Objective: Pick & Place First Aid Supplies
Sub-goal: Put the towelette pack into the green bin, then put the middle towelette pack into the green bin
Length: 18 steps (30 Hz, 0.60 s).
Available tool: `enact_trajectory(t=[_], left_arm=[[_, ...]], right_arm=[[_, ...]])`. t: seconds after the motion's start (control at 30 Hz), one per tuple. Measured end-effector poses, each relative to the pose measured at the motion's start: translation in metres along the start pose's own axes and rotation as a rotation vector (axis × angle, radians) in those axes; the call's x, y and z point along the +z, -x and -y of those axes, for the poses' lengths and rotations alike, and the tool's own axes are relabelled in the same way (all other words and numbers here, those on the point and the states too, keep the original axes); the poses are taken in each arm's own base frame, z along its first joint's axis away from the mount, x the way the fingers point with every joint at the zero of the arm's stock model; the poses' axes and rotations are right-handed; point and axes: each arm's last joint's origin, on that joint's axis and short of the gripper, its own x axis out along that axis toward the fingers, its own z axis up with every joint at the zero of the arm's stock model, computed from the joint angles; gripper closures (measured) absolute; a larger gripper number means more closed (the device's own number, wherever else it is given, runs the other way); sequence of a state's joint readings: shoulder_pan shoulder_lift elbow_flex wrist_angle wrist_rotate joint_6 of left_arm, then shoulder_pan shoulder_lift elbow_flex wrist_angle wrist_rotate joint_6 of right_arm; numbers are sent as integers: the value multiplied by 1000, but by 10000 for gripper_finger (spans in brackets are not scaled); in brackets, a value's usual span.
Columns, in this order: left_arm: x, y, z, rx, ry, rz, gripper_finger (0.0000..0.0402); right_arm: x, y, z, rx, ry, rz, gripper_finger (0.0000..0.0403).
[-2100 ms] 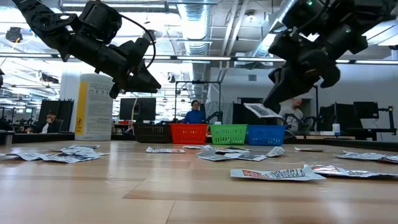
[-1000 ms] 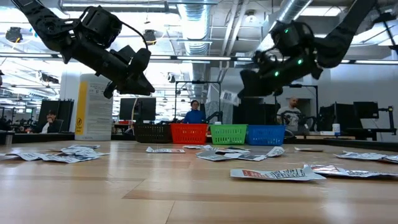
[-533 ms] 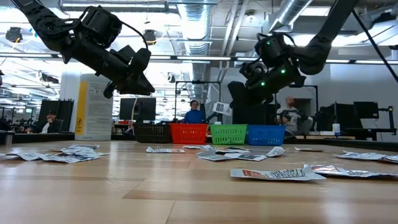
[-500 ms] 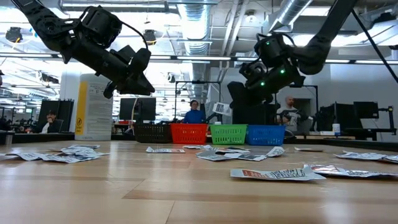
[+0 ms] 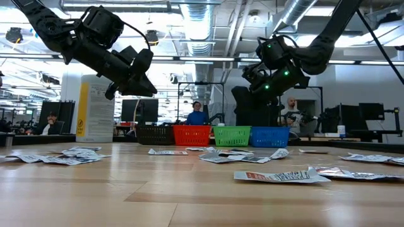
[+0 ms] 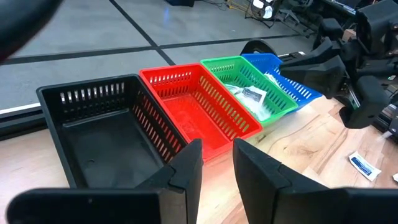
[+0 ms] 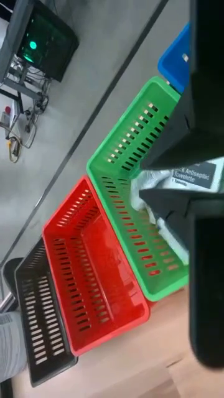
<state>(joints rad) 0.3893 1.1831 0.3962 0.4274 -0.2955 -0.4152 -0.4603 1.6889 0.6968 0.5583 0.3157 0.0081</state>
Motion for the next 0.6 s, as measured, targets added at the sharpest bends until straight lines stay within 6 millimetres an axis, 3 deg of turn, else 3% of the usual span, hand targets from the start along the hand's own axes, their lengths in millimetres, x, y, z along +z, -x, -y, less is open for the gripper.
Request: enact_trajectory(t=[0.23, 0.6], left_arm=[[0, 0, 0, 0, 0, 0, 311], [-1, 0, 1, -51, -1, -22, 311]], right_arm=[[1, 3, -5, 20, 21, 4, 294], [15, 31, -45, 171, 320, 96, 286]])
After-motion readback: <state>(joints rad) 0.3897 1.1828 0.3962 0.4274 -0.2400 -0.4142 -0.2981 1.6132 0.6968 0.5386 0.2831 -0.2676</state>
